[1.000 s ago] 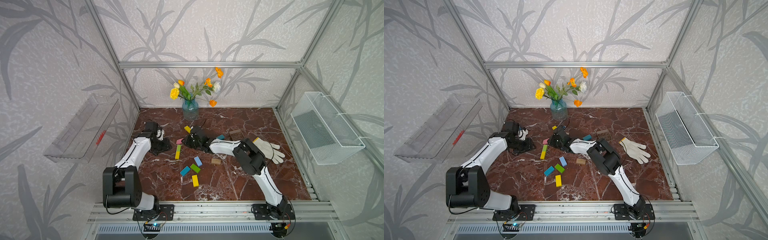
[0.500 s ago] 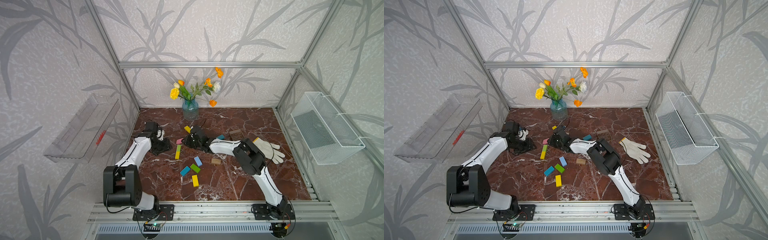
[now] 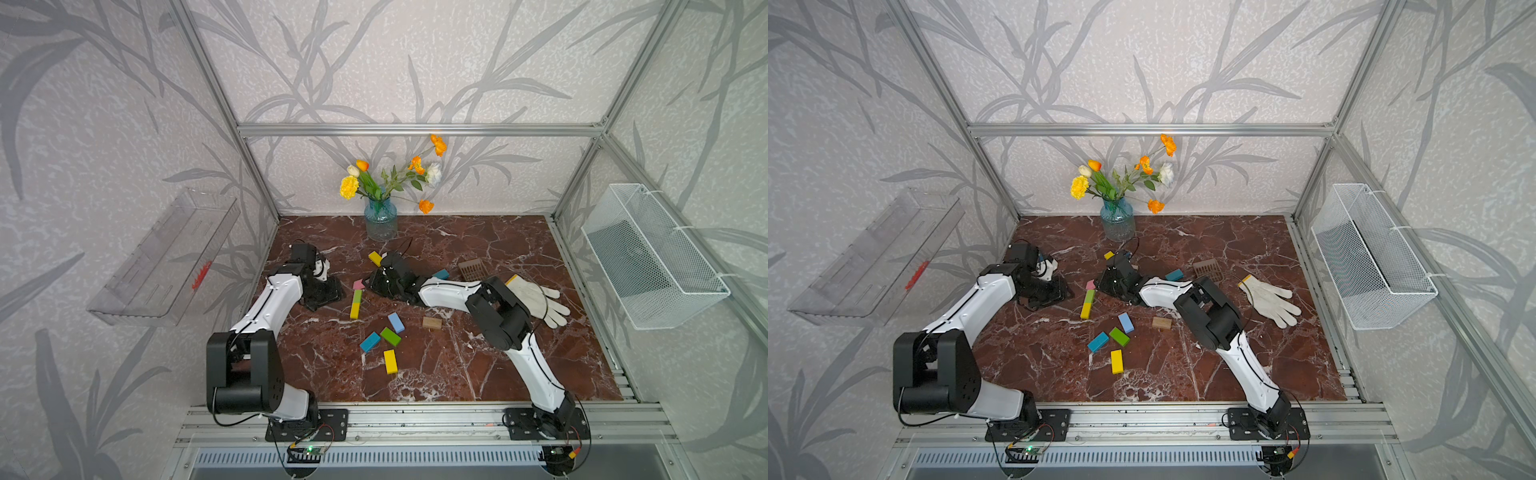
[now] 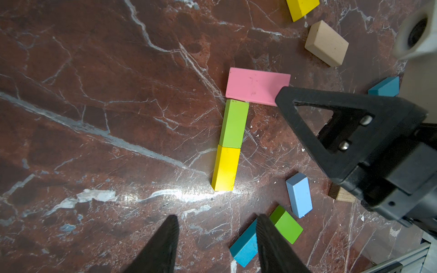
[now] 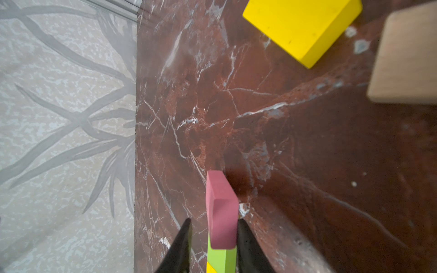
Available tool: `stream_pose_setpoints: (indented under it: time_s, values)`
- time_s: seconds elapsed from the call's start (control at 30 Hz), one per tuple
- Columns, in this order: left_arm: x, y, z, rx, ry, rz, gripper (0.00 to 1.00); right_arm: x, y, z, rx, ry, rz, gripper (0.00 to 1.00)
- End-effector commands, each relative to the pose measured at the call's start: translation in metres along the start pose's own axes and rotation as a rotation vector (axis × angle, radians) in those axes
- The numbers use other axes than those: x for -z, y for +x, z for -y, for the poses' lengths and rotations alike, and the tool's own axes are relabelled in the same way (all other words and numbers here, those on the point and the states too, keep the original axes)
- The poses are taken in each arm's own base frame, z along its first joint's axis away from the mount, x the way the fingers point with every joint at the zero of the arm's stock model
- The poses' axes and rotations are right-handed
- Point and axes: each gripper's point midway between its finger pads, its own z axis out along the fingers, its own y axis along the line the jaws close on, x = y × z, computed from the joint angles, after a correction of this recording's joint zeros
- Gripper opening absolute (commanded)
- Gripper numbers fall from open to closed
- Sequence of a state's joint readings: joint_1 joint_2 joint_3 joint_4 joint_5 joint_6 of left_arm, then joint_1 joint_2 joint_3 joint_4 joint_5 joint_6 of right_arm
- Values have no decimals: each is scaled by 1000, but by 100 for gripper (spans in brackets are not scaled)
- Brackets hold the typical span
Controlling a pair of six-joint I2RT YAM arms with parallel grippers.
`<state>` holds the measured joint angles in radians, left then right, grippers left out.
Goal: Assemble the letter c with building blocks
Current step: Assemble the building block at the center of the board.
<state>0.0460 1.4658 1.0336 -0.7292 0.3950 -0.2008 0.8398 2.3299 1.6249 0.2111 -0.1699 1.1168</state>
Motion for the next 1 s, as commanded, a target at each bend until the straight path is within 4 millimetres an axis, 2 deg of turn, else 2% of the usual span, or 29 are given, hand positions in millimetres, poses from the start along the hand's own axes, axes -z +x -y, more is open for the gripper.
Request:
stream_pose_setpoints:
  time_s: [0.0, 0.63, 0.8, 0.97]
  values:
    - [2, 0, 1, -7, 10, -5, 54, -2, -1, 1, 5, 16, 20, 35]
    - [-1, 1, -1, 3, 3, -10, 54, 16, -5, 10, -2, 65, 64, 42]
    - [-3, 1, -2, 8, -2, -15, 53, 29, -7, 0, 52, 82, 73, 42]
    - [-2, 0, -5, 8, -22, -7, 53, 52, -5, -15, 128, 109, 59, 39]
